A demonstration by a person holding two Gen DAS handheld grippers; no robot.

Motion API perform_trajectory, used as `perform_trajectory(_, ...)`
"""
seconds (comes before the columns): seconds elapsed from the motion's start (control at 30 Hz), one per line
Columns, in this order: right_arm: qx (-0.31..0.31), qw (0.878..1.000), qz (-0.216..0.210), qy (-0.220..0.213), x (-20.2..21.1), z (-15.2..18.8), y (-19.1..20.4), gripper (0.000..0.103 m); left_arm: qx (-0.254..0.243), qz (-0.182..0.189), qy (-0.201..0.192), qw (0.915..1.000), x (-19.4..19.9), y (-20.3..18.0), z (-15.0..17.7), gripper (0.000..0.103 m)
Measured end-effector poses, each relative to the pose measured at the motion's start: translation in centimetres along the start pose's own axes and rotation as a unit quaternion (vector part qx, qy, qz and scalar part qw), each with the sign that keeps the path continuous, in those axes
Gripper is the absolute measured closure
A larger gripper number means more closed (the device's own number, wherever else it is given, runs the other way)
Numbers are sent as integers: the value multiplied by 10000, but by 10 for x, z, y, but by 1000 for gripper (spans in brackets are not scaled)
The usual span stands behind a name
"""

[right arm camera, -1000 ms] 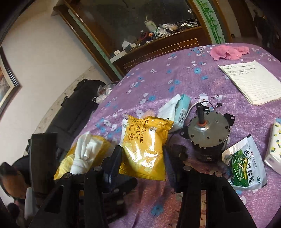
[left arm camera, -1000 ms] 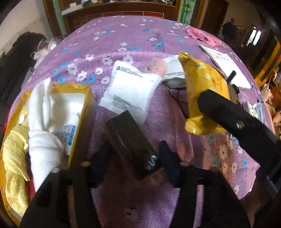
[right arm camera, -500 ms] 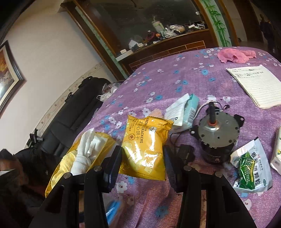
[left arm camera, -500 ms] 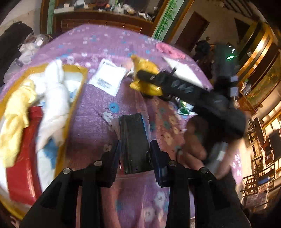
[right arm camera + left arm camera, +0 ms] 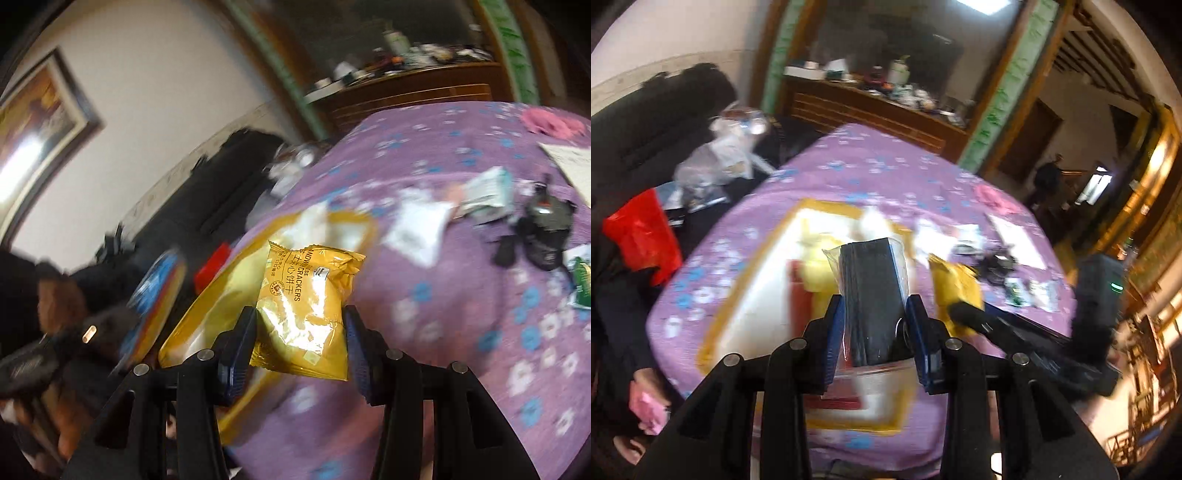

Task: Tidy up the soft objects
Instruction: 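Lower the crackers bag and black pouch into the tray and open both grippers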

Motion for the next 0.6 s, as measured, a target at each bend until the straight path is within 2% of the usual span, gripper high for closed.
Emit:
perform_trajectory(0.17,366,9984,75,419,-28,4,45,57,66,-165,144,9997,-12,32,4,72)
perform_trajectory(0.33,449,9945,598,737,-52,4,62,57,-123,-229,354,9990,-23,45,9,72)
perform_trajectory(0.43,457,9933,673,826,-63,4,71,57,-157,-249,462,9985,-33,48,10,72)
perform_trajectory(0.6,589,9897,936,910,-76,7,82,56,-65,-688,533,9962,-53,61,11,71)
Point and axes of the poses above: each gripper's, at about its wrist camera, not at the fingertips, and x roughly against the way its jaws point, y to its left, z to its underside, the point moved 4 cm from there along -x, roughly the way its jaws point, and after that the axes turned 12 degrees about y, right-handed, at the moved point
